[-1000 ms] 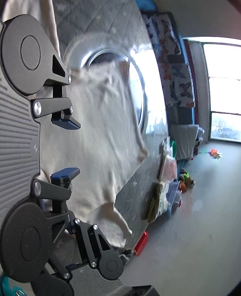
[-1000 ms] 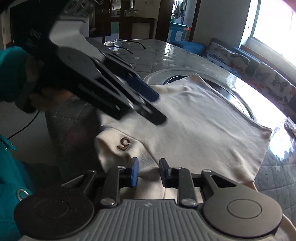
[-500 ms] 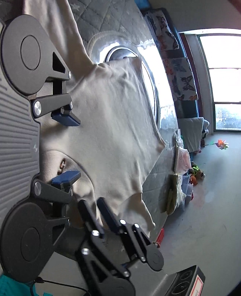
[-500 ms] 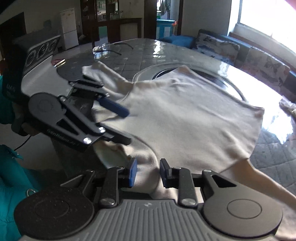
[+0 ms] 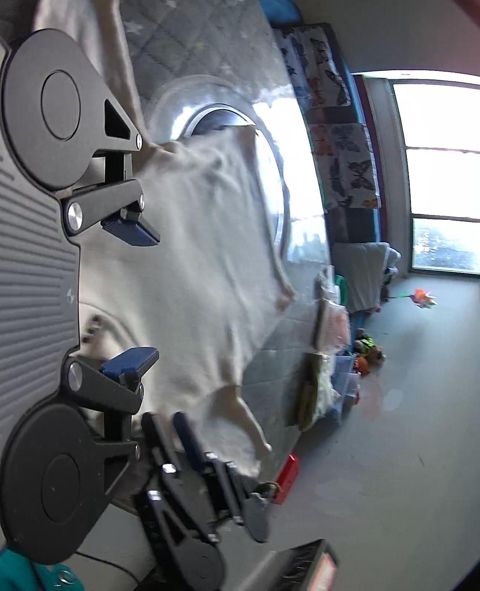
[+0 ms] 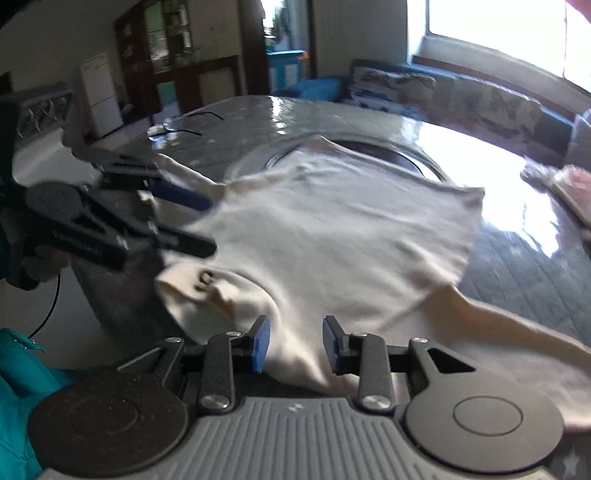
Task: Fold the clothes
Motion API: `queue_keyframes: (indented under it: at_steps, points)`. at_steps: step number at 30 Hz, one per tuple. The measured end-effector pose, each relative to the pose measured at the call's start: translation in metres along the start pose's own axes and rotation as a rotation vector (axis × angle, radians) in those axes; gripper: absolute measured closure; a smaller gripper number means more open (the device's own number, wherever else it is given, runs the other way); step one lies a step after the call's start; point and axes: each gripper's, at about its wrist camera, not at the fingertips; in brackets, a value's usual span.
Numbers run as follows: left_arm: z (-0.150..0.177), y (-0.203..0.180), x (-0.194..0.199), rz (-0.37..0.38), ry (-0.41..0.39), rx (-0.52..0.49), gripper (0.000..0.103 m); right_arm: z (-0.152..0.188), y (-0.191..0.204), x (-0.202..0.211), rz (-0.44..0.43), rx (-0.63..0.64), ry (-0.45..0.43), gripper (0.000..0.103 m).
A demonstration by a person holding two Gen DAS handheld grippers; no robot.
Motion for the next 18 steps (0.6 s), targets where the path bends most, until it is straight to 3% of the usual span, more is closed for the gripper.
queue_keyframes:
  at_steps: [3, 7, 11, 18]
  points:
    - [-0.009, -0.007, -0.008, 0.014, -0.009, 0.001, 0.039, 0.009, -0.002, 0.002, 0.009, -0.009, 0.026, 0.072]
    - [-0.015, -0.019, -0.021, 0.037, -0.004, 0.005, 0.039, 0.011, -0.003, 0.013, 0.010, -0.026, -0.005, 0.072]
    - [-0.010, -0.030, -0.035, 0.057, 0.026, -0.002, 0.039, 0.009, -0.013, 0.019, 0.034, -0.072, -0.053, 0.072]
    - [0.006, -0.041, -0.044, 0.073, 0.087, -0.045, 0.039, 0.018, -0.032, 0.021, 0.051, -0.135, -0.038, 0.071]
Point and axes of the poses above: each gripper's, at about its wrist camera, not at the fingertips, and x roughly against the way its jaws point, y to its left, z to its underside, and after that the axes turned 13 degrees about -z, right-handed
